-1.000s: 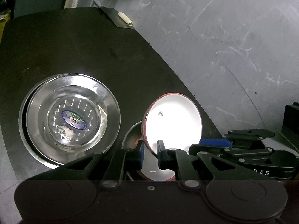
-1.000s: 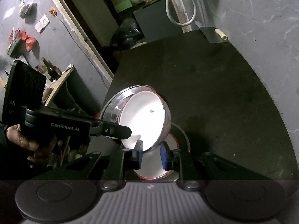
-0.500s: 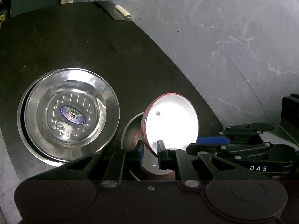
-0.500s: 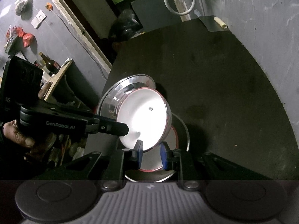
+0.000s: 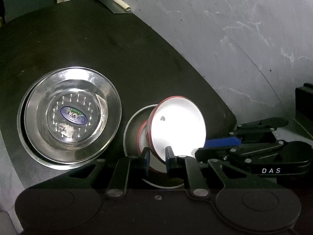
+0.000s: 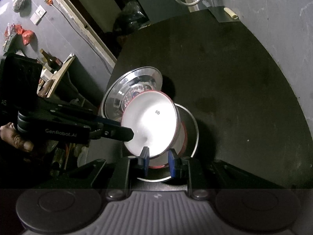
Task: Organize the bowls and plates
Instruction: 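Lower the white bowl into the nested bowls and open the left gripper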
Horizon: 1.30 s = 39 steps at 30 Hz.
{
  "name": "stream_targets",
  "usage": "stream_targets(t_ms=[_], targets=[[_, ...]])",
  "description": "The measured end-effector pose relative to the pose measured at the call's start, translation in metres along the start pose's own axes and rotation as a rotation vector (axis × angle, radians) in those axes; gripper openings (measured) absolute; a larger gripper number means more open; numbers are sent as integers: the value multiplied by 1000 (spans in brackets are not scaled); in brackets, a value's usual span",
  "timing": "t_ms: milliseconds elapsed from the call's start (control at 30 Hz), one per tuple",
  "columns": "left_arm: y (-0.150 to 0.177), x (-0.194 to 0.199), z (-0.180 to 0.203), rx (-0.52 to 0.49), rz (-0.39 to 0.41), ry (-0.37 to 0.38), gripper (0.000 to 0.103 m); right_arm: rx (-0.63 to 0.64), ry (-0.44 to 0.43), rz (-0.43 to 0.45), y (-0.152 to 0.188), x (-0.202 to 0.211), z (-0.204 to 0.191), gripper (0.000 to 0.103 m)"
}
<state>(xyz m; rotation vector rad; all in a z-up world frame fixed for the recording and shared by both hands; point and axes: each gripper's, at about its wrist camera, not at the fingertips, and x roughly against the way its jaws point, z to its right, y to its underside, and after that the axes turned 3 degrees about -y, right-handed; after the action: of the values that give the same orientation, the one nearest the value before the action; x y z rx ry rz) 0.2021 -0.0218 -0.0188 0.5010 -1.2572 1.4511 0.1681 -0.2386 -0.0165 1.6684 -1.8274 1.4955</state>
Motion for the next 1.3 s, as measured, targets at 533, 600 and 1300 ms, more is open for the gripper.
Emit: stream_targets(t_ms=[533,600,1300], targets=[[4,-9,2,12,-44,-12,21,1,13,-53,4,-6,-1,24],[4,-9,3,10,-41,-11,23,-2,7,-54,4,-6,-1,24],[4,4,-7,40,-21,56,29,-18,12,-28,7,-2,0,32]])
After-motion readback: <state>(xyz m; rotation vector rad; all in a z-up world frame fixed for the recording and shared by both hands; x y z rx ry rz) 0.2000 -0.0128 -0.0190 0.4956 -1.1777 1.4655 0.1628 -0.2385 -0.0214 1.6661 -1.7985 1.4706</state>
